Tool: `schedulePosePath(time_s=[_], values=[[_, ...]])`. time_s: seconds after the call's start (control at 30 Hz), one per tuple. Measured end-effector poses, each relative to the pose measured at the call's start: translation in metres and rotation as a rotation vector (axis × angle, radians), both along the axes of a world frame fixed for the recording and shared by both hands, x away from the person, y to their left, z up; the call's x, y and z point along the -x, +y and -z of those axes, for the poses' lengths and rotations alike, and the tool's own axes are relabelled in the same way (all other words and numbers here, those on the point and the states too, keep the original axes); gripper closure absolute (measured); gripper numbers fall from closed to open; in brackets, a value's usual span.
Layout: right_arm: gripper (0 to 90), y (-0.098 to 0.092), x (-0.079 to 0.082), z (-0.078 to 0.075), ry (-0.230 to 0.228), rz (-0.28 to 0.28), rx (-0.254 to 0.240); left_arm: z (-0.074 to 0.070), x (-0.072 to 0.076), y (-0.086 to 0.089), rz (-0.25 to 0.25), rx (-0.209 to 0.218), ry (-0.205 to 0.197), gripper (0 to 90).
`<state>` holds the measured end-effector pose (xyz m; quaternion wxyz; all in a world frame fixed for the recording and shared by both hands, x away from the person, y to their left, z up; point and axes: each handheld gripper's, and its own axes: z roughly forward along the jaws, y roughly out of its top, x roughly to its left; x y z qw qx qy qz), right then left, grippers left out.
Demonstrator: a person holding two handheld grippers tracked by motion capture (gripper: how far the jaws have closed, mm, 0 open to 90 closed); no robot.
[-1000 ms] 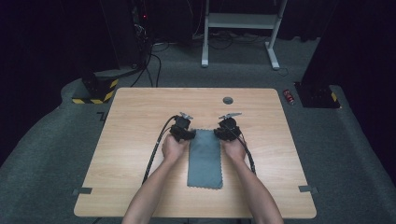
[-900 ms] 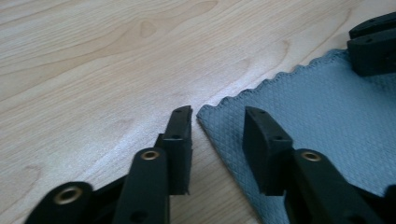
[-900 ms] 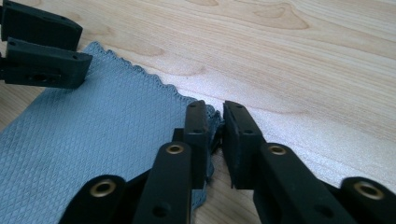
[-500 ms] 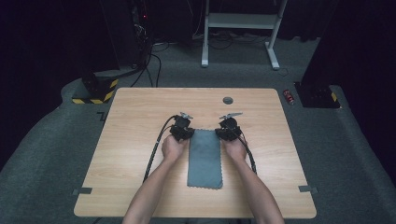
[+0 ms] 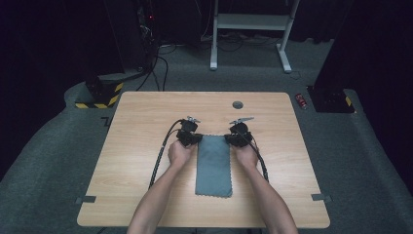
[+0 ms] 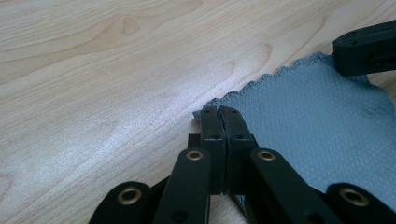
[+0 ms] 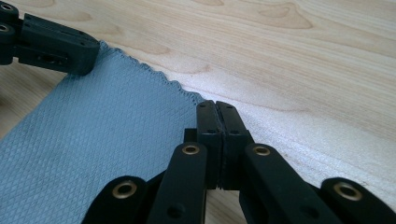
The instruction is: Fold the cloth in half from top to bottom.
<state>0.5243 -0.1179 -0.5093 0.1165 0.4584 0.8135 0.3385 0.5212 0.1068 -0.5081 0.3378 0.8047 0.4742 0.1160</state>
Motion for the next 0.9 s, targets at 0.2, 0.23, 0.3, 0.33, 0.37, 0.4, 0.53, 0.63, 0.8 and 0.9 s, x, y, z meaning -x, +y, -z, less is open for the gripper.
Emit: schedulePosePath(time_s=[0.2, 0.23, 0.3, 0.33, 0.37, 0.4, 0.53, 0.63, 0.8, 0.9], values=[[89.4, -0.002, 0.001, -0.005, -0.023, -0.009, -0.011, -0.005, 0.001, 0.003, 0.01, 0.023, -0.009, 89.2], [89.4, -0.002, 0.002, -0.006, -0.023, -0.009, -0.015, -0.007, 0.002, 0.004, 0.011, 0.027, -0.011, 89.2], [89.5, -0.003, 0.003, -0.009, -0.025, -0.011, -0.021, -0.009, 0.003, 0.005, 0.017, 0.037, -0.018, 89.2], [89.5, -0.004, 0.003, -0.01, -0.031, -0.016, -0.023, -0.011, 0.003, 0.006, 0.021, 0.039, -0.021, 89.2], [89.5, -0.005, 0.004, -0.012, -0.034, -0.016, -0.03, -0.013, 0.003, 0.007, 0.026, 0.04, -0.023, 89.2], [89.6, -0.005, 0.004, -0.014, -0.037, -0.019, -0.033, -0.014, 0.003, 0.007, 0.028, 0.042, -0.024, 89.2], [89.7, -0.005, 0.005, -0.017, -0.045, -0.022, -0.03, -0.019, 0.003, 0.007, 0.039, 0.041, -0.031, 89.2], [89.7, -0.005, 0.004, -0.02, -0.036, -0.029, -0.023, -0.022, 0.002, 0.009, 0.039, 0.049, -0.039, 89.2], [89.7, -0.002, 0.001, -0.038, -0.067, -0.05, -0.003, -0.028, -0.001, 0.015, 0.02, 0.089, -0.039, 89.2], [89.8, 0.001, -0.002, -0.045, -0.081, -0.049, -0.005, -0.036, -0.005, 0.016, 0.021, 0.076, -0.055, 89.2]])
